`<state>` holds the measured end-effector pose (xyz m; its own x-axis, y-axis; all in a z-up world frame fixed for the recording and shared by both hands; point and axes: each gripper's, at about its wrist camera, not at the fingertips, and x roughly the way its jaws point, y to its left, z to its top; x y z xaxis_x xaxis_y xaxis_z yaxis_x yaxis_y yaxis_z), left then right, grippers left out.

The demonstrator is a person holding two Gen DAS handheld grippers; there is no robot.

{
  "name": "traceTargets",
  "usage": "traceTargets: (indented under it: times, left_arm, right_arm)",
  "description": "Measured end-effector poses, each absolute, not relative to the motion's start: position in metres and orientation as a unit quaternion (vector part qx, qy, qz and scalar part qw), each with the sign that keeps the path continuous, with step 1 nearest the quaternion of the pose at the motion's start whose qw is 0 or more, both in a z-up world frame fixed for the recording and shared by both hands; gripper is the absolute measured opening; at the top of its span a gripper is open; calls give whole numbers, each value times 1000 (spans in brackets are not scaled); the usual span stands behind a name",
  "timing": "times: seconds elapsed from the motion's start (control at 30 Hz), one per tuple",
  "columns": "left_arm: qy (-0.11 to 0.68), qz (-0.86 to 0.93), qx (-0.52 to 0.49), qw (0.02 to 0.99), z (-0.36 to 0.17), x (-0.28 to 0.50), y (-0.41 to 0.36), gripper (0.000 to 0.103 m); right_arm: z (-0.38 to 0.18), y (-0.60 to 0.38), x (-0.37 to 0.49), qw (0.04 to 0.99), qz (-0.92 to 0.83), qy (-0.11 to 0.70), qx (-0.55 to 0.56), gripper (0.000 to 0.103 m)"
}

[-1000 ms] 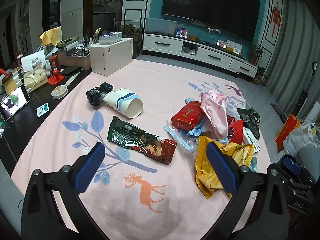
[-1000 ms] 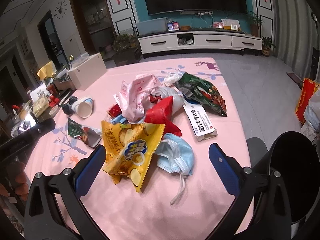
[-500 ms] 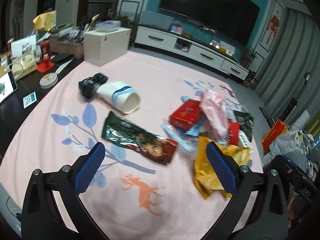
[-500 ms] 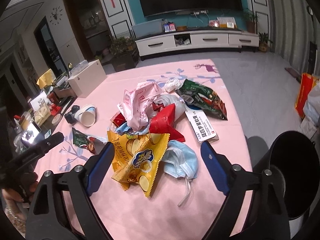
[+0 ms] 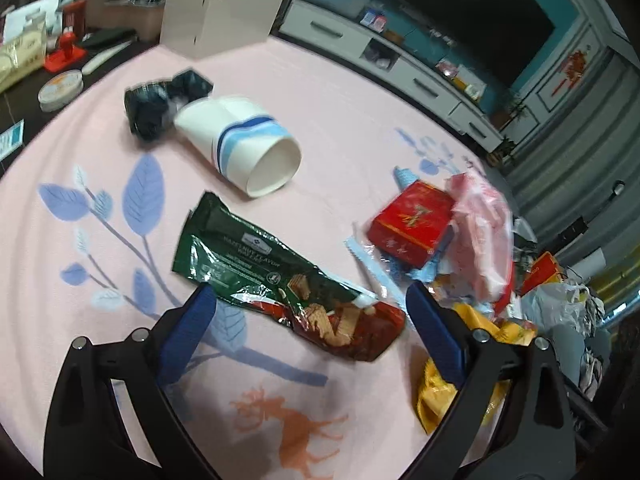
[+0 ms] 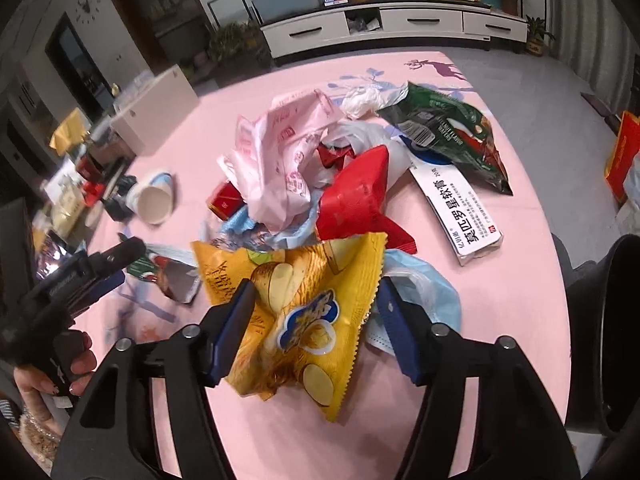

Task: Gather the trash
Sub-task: 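Grasp the green wrapper with the left tool while the right grasps chip bag and mask, then carry the green wrapper and the chip bag with mask toward the black bin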

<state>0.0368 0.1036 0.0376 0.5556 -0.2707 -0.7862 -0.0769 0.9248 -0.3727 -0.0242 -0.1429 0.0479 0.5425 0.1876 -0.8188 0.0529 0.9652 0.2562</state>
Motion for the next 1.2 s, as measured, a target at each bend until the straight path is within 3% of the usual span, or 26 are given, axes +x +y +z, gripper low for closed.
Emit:
traceTargets:
  times: [0.1,0.13,0.17,0.2,0.27,0.3,0.43,0.5,0.9,1.2]
  left_arm:
    - [485,-40,-192,852,23,47,99,76]
    - [488,-34,-196,850,20,49,99,75]
    - [483,-28,-194,853,22,49,99,66]
    - [486,-28,-197,851,21,50,98,47]
    - [486,-33,-226,843,17,50,101,34]
    - [485,-33,-236,841,15,50,103,21]
    - [475,-32,-236,847,20,44,99,17]
    - [458,-44,-238,855,31,35,96,16]
    - [354,-171,-216,894,115,-39,43,17]
    - [356,-316,-177,862,143,-64,-79,17]
  right_arm:
    - [42,-141,-21,866,41,484,122,52]
    - [40,-140,-21,865,43,485,120,50]
    - [39,-138,-21,865,46,486,115,47]
    - [39,-137,-22,866,50,485,111,41]
    - [40,-135,-23,868,57,483,101,32]
    - [40,-134,-25,870,57,480,96,29]
    - [49,-135,-34,878,67,466,87,15]
    - [58,-139,-42,882,76,455,95,14]
    - [143,-234,-131,938,2,302,171,13]
    - [156,-328,-181,937,-101,240,235,13]
